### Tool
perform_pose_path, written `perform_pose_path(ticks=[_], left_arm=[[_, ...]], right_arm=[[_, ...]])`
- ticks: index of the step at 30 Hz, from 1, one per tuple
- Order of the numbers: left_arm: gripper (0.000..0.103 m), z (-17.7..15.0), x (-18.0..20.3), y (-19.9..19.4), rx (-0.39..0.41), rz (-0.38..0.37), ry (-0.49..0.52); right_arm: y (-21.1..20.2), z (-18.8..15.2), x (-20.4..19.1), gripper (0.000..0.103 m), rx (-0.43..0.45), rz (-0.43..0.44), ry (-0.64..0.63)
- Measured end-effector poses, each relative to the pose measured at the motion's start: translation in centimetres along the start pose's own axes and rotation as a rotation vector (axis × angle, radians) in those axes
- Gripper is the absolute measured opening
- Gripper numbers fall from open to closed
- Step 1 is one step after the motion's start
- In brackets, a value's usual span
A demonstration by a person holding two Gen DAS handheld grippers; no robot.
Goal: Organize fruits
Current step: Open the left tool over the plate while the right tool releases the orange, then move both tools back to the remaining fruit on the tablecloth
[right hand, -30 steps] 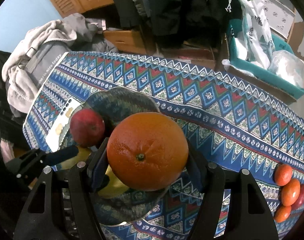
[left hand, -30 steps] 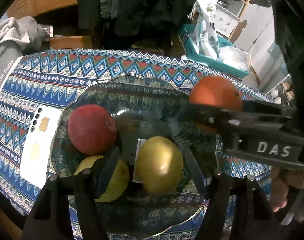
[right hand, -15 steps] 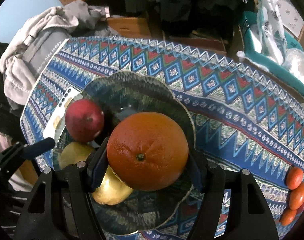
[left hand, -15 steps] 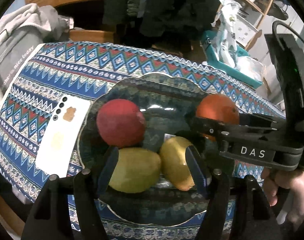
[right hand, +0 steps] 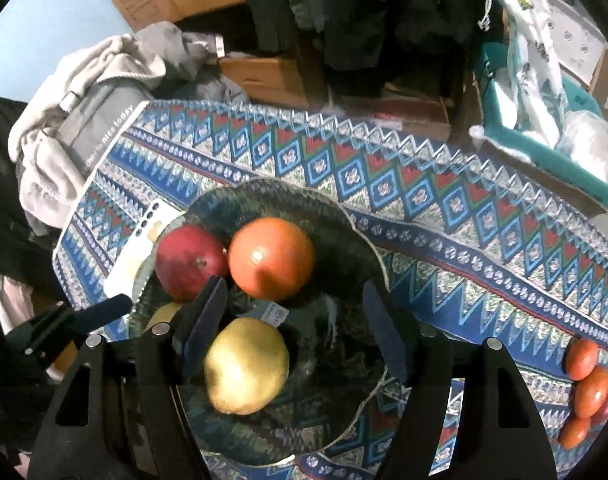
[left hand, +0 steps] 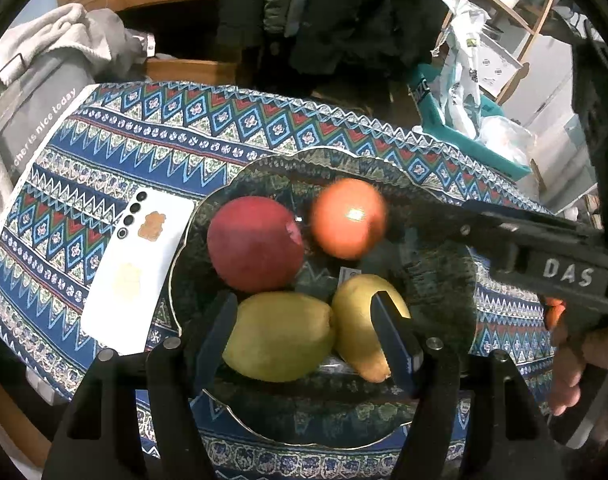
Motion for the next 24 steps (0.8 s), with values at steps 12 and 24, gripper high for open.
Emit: perform_pose_path(ticks=[12,24], left_arm=[[0.071,1.0,1.9,-3.1,0.061,-0.018,0.043],[0.075,1.3,5.9,-6.3,0.127,-0.051,0.147]], right_arm=[[-6.5,0.4,0.8,0.077,0.112,-0.11,-0.028],[-12.3,-0.8,2.0,0.081,0.186,-0.17,-0.035]])
Point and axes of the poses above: each gripper's, at about its wrist camera, not at the fingertips, and y roughly the way its jaws point, x to its right, z to its top, the point moved 6 cm from there along y, roughly the way its jaws point, and after that the axes turned 2 degrees about -z, right-handed, at the moved point
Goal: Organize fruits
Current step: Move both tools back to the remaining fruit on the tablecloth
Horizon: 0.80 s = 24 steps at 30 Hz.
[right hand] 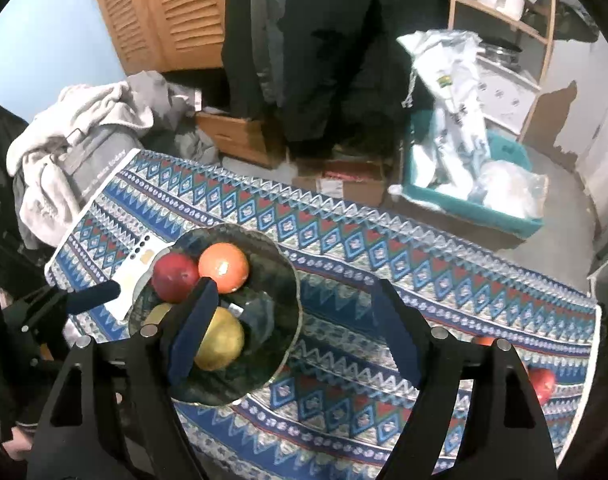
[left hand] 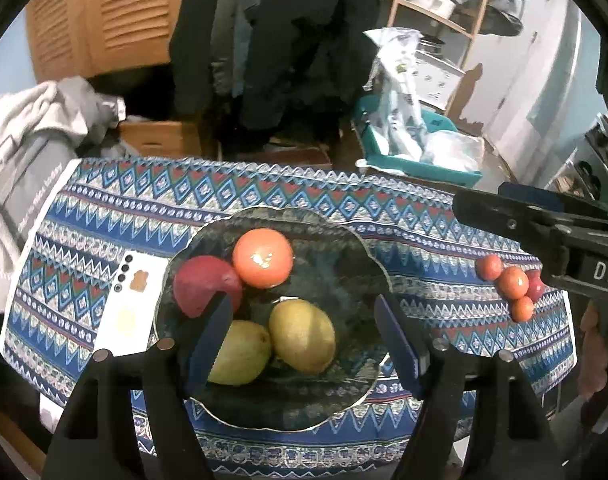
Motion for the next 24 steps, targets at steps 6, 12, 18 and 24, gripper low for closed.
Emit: perform_pose_path(ticks=[6,12,18,24], left_arm=[[0.075,0.4,2.0,-1.2,0.018,-0.028,0.032],[0.076,1.0,3.9,-2.8,0.06,-0.028,0.077],[0.078,1.4,5.8,-4.1,0.098,-0.031,0.11],[0.078,2.0,7.4,-5.2,0.132,-0.025,0.14]], right_arm=[[-2.3,-0.5,1.2,0.081,0.027,-0.012,0.003],[-5.0,-0.8,2.4,0.081,0.073,-0.036,0.002],[-7.3,-1.2,3.4,0.084,0.114,-0.038,0.011],[-9.9,-1.6,4.6,0.085,0.16,-0.046,0.017]])
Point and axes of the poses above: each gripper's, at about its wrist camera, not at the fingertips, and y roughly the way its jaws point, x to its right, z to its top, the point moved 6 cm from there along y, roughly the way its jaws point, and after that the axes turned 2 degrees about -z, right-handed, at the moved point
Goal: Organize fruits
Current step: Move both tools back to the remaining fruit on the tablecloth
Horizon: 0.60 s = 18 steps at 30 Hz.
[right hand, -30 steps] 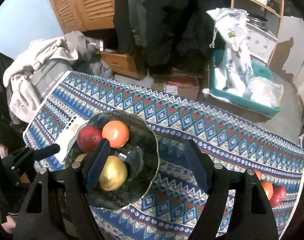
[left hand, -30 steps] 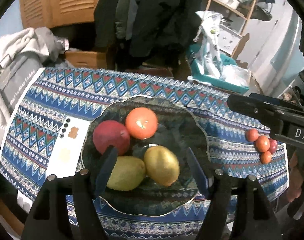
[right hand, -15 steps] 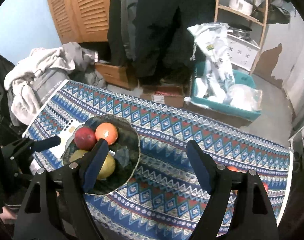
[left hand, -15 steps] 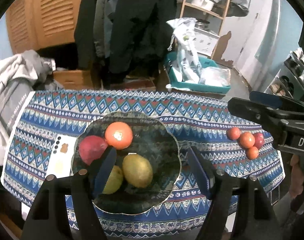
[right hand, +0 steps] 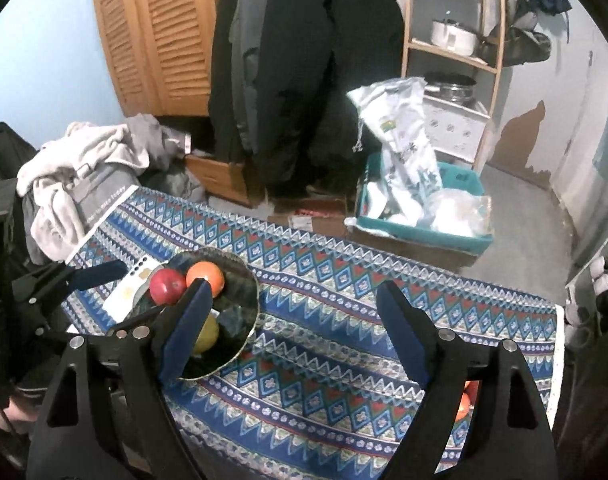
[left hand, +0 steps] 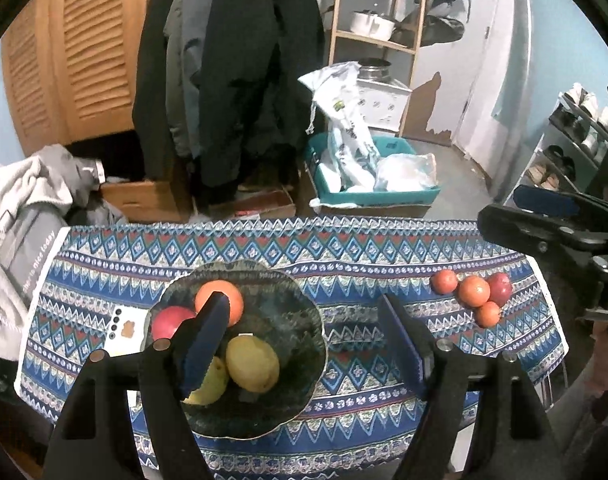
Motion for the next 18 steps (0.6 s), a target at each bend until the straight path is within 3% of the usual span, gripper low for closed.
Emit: perform_pose_path(ticks=[18], left_arm=[[0.081,1.2,6.4,-0.6,0.024,-0.037,0.107]], right_arm=[[-5.0,-2.0,7.7,0.086,0.068,-0.118,0.045]])
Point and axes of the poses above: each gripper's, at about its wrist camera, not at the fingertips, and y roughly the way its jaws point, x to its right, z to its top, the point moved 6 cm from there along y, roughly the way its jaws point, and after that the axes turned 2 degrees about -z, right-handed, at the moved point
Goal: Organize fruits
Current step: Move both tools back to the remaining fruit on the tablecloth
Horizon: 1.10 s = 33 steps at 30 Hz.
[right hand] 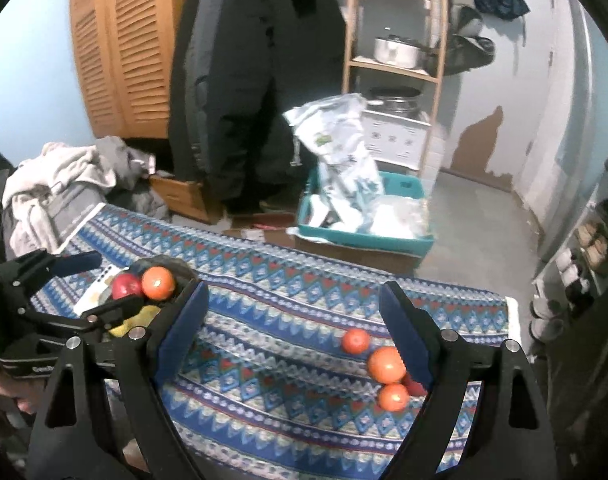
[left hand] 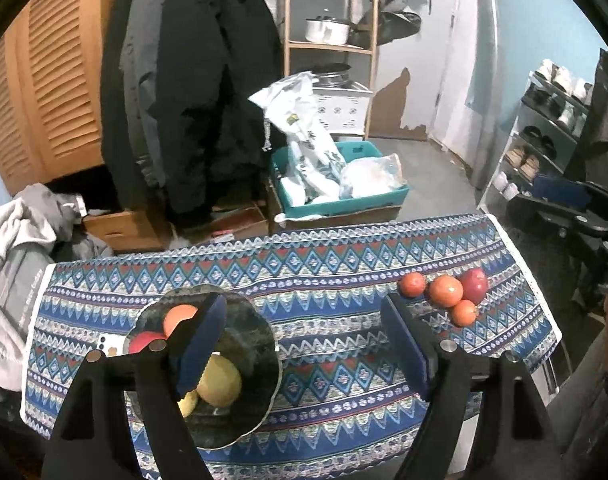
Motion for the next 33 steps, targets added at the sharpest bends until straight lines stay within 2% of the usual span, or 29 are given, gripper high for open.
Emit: perform_pose_path(ticks=[9,19,33], left_arm=[[0.081,0.6,3.1,1.5,-0.02,-0.027,0.044],[0.081,0.6,6.5,4.9,-0.087,-0.06,0.083],[0.081,0.2,10.2,8.9,-0.152,-0.061,0.144]], right_arm=[[-0.1,-2.0,5.4,0.086,-0.027,-0.077,0.06],[0.2,-4.8,11.5,0.086,-0.078,-0.144,0.15],[2.8,-8.9,16.3,0.086,-0.19,-0.192,0.225]])
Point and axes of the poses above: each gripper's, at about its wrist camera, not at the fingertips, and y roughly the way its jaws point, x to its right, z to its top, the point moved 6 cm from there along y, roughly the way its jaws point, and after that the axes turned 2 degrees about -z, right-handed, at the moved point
